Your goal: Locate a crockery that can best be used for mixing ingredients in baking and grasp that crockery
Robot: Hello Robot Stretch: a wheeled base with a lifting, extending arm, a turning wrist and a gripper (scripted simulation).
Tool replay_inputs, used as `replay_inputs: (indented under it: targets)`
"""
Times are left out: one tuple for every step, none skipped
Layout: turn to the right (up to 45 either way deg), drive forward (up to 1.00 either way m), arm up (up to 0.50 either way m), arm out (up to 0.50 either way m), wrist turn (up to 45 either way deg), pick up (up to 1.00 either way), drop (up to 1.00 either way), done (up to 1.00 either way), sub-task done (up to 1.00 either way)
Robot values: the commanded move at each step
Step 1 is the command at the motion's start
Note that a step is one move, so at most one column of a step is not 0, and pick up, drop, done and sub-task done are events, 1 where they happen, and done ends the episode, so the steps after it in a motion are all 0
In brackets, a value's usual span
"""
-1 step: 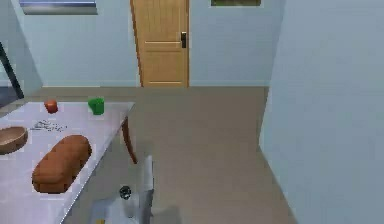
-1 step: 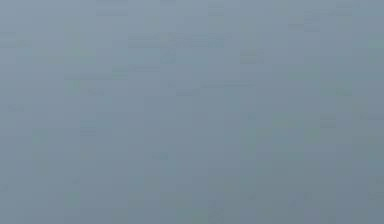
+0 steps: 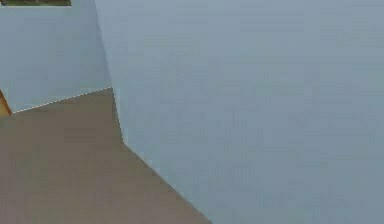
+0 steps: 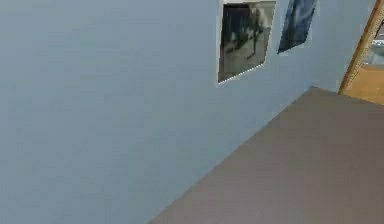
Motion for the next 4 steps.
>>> replay_inputs:
  targets:
    - [45.0,0.0,0.0,0.0,0.0,0.0,0.0,0.0,0.0]
    - [24.0,0.0,0.0,0.0,0.0,0.0,0.0,0.0,0.0]
    - [3.0,0.0,0.0,0.0,0.0,0.0,0.0,0.0,0.0]
    - [0.0,0.1,0.0,0.0,0.0,0.0,0.0,0.0,0.0]
